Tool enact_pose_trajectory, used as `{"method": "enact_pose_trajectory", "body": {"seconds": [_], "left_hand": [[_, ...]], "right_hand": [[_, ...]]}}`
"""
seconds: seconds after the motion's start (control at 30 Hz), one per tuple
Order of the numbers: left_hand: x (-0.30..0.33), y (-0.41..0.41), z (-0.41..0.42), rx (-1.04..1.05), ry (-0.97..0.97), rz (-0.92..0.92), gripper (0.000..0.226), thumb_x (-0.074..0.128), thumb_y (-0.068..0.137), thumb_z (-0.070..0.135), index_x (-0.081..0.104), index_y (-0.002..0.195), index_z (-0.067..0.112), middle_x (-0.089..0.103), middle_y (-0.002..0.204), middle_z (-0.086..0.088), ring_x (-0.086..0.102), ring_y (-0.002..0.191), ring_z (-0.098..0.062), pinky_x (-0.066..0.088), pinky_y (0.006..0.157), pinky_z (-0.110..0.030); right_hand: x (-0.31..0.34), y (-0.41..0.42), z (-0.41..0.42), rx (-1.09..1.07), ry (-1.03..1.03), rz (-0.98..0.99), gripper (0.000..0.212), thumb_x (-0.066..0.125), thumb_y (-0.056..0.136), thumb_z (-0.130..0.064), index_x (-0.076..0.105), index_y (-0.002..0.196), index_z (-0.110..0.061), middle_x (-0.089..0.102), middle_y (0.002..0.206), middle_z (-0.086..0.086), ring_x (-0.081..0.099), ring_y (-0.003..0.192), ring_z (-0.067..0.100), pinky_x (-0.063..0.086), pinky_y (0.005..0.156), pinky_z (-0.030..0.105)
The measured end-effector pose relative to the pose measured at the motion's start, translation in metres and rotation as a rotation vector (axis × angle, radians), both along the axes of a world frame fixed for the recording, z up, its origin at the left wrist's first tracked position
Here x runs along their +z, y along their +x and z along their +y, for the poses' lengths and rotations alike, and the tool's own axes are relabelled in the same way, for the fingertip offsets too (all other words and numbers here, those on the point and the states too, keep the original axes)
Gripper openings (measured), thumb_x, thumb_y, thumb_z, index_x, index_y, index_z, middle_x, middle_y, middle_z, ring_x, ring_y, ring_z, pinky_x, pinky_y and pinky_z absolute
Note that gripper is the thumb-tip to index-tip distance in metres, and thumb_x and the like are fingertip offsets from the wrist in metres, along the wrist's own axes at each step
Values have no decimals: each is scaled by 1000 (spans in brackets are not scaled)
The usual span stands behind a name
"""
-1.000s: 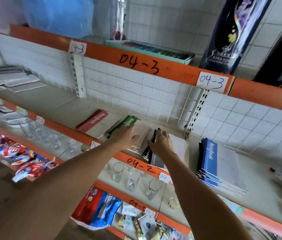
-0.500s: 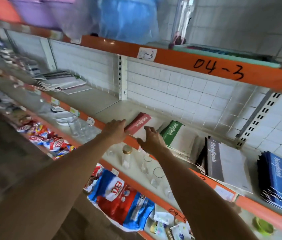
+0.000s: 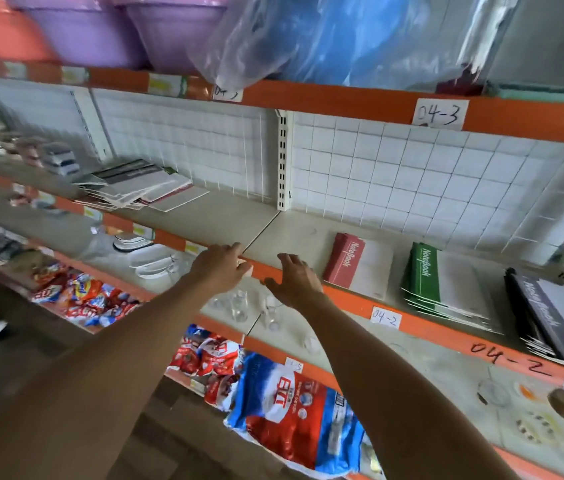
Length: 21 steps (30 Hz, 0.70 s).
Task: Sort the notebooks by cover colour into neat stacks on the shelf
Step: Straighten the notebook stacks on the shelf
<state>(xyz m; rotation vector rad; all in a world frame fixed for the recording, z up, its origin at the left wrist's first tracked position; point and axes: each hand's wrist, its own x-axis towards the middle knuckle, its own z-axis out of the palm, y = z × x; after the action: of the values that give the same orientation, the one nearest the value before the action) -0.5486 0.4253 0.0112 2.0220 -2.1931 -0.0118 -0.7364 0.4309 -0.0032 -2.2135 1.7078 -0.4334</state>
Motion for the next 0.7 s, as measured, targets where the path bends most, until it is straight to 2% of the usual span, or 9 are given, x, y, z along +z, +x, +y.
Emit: {"method": "enact_pose_trajectory", "body": {"seconds": [0.23, 0.43, 0.57, 0.7], "left_hand": [[5, 66, -67, 7, 38, -20, 46, 45, 99, 47, 49, 126, 11, 60, 126, -18, 54, 115, -36, 46, 94, -42], [1, 121, -150, 43, 82, -70, 55, 42, 100, 50, 41, 142, 14, 55, 137, -14, 50, 123, -34, 42, 98, -42], [4, 157, -202, 64, 81, -51, 54, 44, 99, 48, 43, 142, 15, 55, 137, -12, 51, 124, -32, 44, 101, -42], [2, 200, -243, 75, 48, -42, 49, 43, 99, 50, 47, 134, 15, 60, 130, -11, 54, 118, -32, 46, 96, -43]], "right_hand": [[-1, 74, -69, -4, -2, -5, 65, 59, 93, -45, 36, 146, -14, 45, 145, 10, 43, 132, 31, 37, 107, 40], [-8, 133, -158, -12, 23, -47, 69, 60, 92, -46, 34, 147, -13, 45, 146, 11, 42, 133, 32, 38, 108, 41], [-12, 169, -215, -1, 46, -5, 68, 58, 92, -47, 35, 147, -14, 44, 146, 10, 43, 133, 31, 37, 109, 40], [-13, 211, -259, 30, 53, 30, 70, 56, 93, -48, 31, 149, -14, 42, 149, 10, 41, 135, 31, 36, 110, 42]]}}
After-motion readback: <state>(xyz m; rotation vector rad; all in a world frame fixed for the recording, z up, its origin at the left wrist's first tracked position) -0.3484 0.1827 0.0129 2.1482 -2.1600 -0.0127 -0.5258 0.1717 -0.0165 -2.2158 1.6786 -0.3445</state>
